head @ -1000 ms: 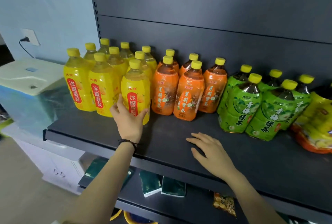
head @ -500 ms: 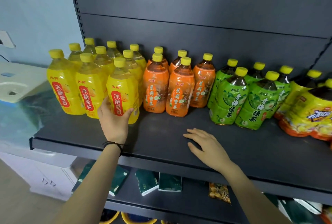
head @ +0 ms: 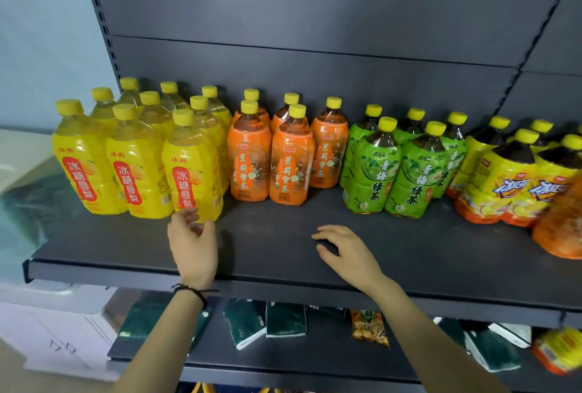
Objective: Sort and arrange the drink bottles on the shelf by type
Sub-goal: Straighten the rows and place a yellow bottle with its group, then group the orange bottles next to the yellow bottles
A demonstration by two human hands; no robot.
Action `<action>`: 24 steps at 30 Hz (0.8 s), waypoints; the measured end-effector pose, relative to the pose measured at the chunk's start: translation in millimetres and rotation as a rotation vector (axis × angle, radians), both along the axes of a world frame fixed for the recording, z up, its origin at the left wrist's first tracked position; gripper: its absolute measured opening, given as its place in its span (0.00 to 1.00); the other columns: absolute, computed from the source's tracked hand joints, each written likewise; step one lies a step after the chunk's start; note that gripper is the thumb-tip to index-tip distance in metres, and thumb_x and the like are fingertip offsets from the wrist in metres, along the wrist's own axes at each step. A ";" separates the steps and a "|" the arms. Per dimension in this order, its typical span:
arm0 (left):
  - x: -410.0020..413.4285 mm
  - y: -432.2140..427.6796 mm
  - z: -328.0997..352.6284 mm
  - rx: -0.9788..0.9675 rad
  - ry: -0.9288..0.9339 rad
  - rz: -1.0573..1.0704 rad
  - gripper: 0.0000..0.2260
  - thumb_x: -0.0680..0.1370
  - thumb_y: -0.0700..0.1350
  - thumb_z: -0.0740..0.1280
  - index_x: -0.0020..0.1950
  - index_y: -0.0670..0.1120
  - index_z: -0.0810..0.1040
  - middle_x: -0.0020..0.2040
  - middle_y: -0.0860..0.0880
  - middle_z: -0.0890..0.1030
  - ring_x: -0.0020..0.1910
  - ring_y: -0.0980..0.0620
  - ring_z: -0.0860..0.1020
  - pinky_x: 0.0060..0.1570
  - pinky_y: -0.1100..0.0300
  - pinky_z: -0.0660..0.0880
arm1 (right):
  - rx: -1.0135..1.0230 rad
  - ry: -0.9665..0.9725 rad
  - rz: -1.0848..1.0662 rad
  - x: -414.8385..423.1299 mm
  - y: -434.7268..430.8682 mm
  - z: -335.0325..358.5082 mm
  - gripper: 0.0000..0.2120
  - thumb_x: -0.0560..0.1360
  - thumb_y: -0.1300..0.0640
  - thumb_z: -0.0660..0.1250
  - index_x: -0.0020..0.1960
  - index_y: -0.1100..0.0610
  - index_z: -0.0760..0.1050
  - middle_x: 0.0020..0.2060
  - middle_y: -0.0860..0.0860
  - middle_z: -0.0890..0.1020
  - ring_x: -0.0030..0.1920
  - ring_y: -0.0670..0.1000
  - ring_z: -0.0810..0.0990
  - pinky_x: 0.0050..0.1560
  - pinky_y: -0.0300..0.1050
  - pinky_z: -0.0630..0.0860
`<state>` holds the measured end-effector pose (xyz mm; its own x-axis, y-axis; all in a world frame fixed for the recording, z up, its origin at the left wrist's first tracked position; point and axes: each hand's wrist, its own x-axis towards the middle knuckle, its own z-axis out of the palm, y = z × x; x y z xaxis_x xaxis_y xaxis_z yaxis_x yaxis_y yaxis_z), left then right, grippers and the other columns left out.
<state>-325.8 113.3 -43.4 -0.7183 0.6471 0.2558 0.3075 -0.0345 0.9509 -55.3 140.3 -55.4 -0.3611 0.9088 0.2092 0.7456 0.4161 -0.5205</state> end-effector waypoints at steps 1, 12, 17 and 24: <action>5.3 -4.8 -3.9 -0.034 0.031 -0.074 0.10 0.76 0.39 0.66 0.57 0.41 0.75 0.54 0.42 0.79 0.46 0.47 0.77 0.48 0.56 0.70 | -0.041 0.067 -0.024 1.5 -1.7 1.5 0.12 0.78 0.55 0.65 0.60 0.51 0.79 0.62 0.47 0.77 0.65 0.43 0.70 0.67 0.37 0.64; 112.5 -9.2 22.5 -0.189 0.451 -0.671 0.03 0.77 0.46 0.67 0.50 0.51 0.78 0.46 0.54 0.82 0.46 0.60 0.78 0.45 0.62 0.71 | -0.172 0.459 -0.227 104.0 -37.0 31.5 0.08 0.78 0.59 0.65 0.55 0.50 0.79 0.50 0.43 0.79 0.51 0.39 0.78 0.49 0.27 0.72; 219.0 -12.5 20.7 -0.177 0.447 -0.795 0.08 0.77 0.50 0.67 0.55 0.54 0.77 0.52 0.55 0.81 0.53 0.58 0.79 0.55 0.58 0.75 | -0.132 0.511 -0.292 211.4 -62.1 42.4 0.09 0.78 0.58 0.65 0.56 0.47 0.76 0.48 0.46 0.82 0.50 0.40 0.79 0.46 0.28 0.73; 382.1 -28.1 15.0 -0.145 0.350 -0.835 0.15 0.77 0.50 0.67 0.64 0.53 0.74 0.61 0.54 0.77 0.61 0.57 0.75 0.57 0.61 0.69 | -0.139 0.528 -0.356 373.8 -97.6 50.0 0.13 0.78 0.57 0.66 0.62 0.48 0.72 0.47 0.47 0.81 0.48 0.38 0.78 0.46 0.30 0.74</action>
